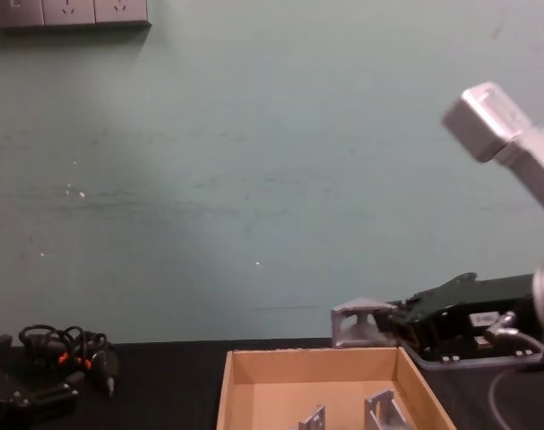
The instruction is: Use one hand to pick up the angle iron from the table and place it into the box.
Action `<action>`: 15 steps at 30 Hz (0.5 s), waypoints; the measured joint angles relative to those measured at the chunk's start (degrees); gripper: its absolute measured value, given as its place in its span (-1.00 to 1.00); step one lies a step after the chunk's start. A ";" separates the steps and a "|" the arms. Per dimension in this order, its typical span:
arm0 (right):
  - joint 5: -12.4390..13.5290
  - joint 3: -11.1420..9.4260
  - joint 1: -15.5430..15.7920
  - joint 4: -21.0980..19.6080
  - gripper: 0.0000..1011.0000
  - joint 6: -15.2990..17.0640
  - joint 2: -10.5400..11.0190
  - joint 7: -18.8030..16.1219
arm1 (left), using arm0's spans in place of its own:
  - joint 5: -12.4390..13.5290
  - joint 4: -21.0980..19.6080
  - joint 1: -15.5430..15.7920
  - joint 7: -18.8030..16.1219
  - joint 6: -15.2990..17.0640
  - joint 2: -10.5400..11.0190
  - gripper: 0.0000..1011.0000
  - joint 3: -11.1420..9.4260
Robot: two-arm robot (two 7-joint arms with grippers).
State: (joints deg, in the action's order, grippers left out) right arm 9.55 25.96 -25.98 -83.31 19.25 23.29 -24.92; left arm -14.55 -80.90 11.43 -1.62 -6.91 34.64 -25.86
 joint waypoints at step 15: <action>-3.25 3.43 -7.99 13.18 -0.86 -0.86 -5.63 -1.41 | 0.00 0.00 0.00 0.00 0.00 0.00 0.98 0.00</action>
State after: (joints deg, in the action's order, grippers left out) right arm 6.31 29.39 -33.97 -70.13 18.39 17.65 -26.33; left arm -14.55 -80.90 11.43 -1.62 -6.91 34.65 -25.86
